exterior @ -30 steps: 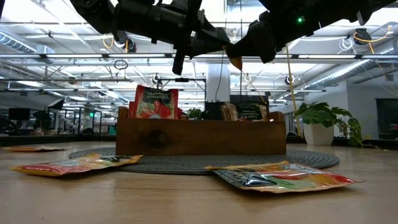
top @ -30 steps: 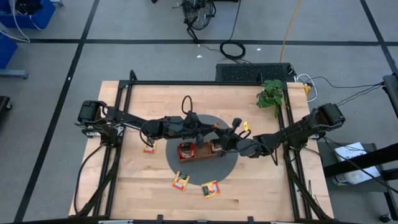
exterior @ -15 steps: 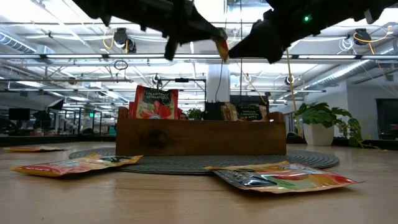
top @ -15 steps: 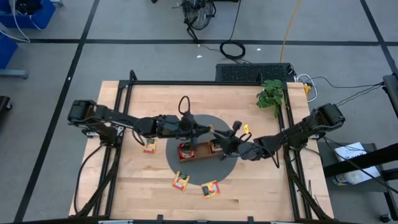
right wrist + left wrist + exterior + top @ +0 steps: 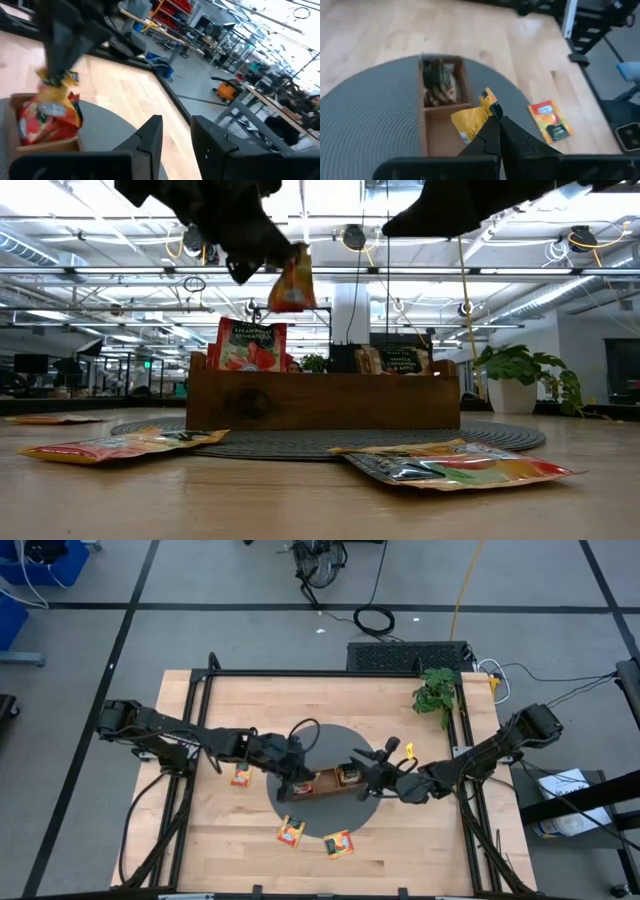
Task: Pick & Place Tea
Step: Put the yellow tea bag into the middle section of the wooden organizer
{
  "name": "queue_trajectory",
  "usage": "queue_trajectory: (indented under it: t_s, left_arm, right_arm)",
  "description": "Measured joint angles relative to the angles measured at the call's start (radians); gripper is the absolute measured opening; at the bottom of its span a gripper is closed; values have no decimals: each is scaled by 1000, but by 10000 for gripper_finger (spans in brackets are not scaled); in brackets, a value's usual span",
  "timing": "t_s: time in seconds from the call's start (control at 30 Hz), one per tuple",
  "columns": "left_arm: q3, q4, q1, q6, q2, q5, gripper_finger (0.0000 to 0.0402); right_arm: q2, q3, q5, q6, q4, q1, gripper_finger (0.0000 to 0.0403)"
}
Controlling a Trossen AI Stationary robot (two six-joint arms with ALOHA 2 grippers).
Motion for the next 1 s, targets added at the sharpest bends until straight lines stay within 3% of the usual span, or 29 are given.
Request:
queue_trajectory:
  t_s: [0.13,0.33,0.57,0.73,1.0]
  left_arm:
    - [-2,0,24,-27,19,-2,1]
    - [0,141,41,-3,61,56,0]
    - [-3,164,61,-10,151,68,0]
    - [-1,263,82,-29,235,164,0]
    - [0,241,91,-76,244,158,0]
  right_arm:
    - [-5,0,-49,13,-5,-2,90]
    - [-5,0,-51,16,-10,-3,91]
    - [-4,0,-52,23,-33,-9,91]
    - [-4,0,-51,23,-33,-10,91]
    - [-4,0,-51,27,-46,-10,91]
